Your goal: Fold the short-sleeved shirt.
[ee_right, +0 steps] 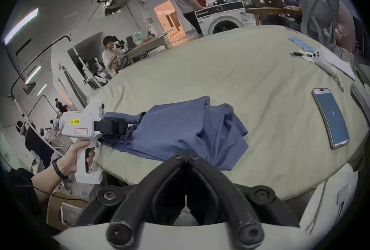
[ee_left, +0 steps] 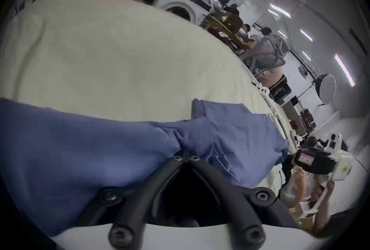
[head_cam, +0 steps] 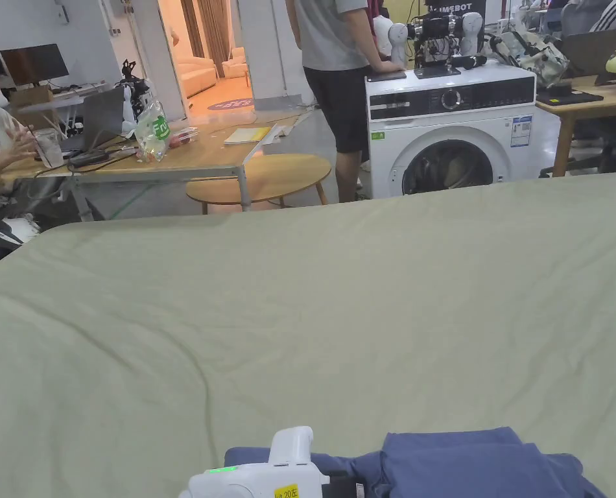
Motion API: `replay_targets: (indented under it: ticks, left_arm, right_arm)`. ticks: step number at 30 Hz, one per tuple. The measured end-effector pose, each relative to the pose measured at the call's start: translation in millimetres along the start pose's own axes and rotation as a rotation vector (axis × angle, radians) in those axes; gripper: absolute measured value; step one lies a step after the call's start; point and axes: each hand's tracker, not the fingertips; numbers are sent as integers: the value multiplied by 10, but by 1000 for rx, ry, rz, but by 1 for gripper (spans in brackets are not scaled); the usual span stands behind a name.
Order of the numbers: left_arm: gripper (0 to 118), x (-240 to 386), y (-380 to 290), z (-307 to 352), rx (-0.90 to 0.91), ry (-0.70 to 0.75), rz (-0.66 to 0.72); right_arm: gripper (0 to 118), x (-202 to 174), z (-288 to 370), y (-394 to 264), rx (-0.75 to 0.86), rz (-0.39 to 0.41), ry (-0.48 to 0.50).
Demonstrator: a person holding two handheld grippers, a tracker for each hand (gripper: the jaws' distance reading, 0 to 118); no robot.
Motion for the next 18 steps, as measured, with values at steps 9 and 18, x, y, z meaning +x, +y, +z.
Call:
replay_targets:
  ticks: [9, 18]
  left_arm:
    - [98, -540, 213, 1181, 156, -21, 136]
    - [98, -1217, -14, 1163, 100, -45, 426]
  right_arm:
    - [0, -279, -260, 288, 11, 61, 20]
    - [0, -506, -509, 352, 5, 120, 37]
